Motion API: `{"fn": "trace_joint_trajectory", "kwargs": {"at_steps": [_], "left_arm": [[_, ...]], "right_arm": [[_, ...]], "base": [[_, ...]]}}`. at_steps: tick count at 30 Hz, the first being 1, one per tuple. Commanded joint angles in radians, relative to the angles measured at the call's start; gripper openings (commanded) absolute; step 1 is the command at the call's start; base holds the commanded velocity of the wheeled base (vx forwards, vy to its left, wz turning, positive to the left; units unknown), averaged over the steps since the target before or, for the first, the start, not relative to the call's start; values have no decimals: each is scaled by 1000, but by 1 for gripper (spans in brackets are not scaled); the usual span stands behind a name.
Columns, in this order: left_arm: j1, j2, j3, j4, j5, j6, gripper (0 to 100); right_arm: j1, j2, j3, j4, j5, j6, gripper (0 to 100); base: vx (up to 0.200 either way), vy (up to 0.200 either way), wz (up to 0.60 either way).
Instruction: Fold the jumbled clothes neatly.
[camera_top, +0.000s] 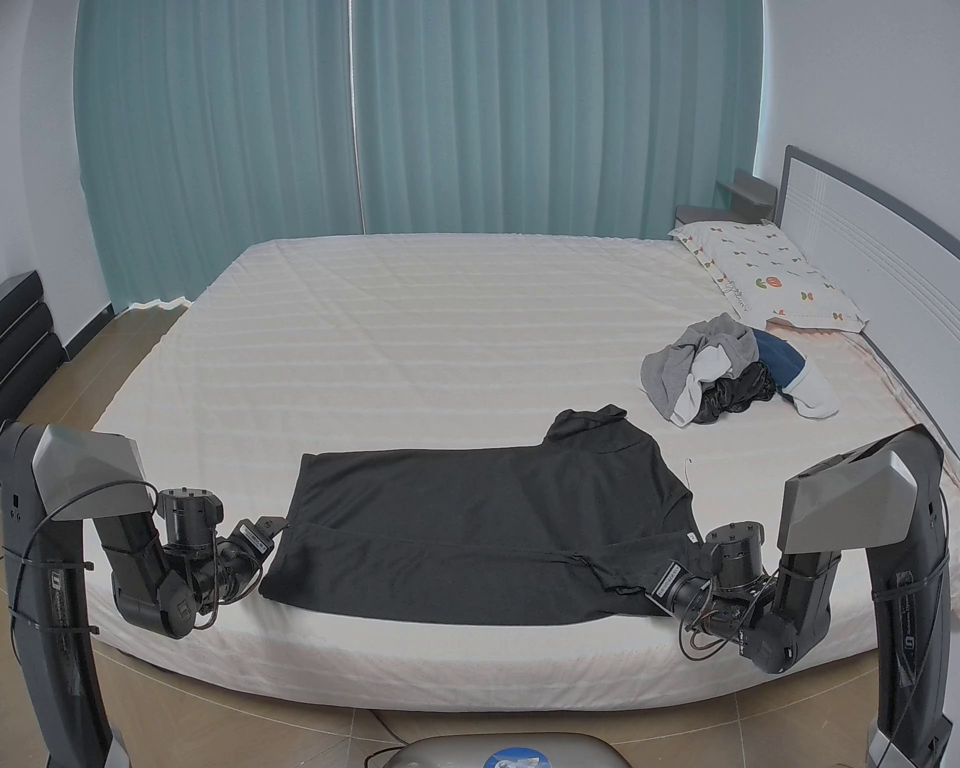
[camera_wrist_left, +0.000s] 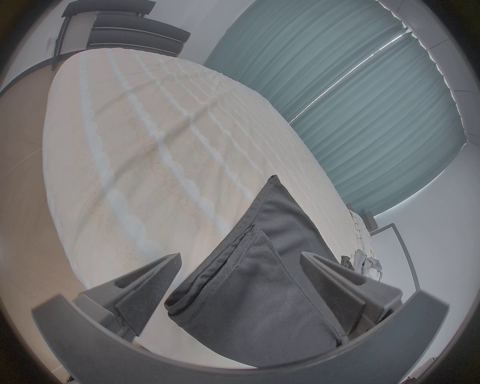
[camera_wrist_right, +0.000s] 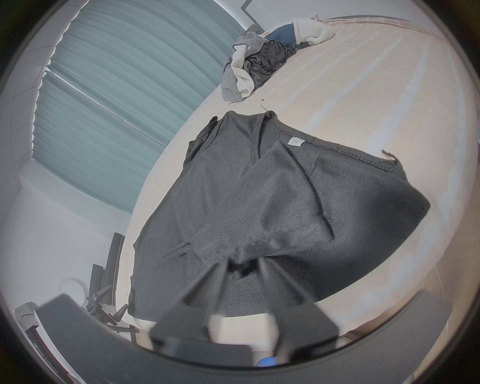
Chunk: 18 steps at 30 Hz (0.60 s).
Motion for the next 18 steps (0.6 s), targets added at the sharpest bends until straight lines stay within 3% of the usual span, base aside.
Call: {"fn": "trace_joint_trajectory", "kwargs": {"at_steps": [1,18], "left_arm": [[1,1,-2,0,0,-1,100],[1,1,-2,0,0,-2,100]], "right_arm": [[3,0,3,-2,-1,-1,0],[11,-94,105,-45,7,4,0]], "base": [[0,0,0],[0,0,0]]}}
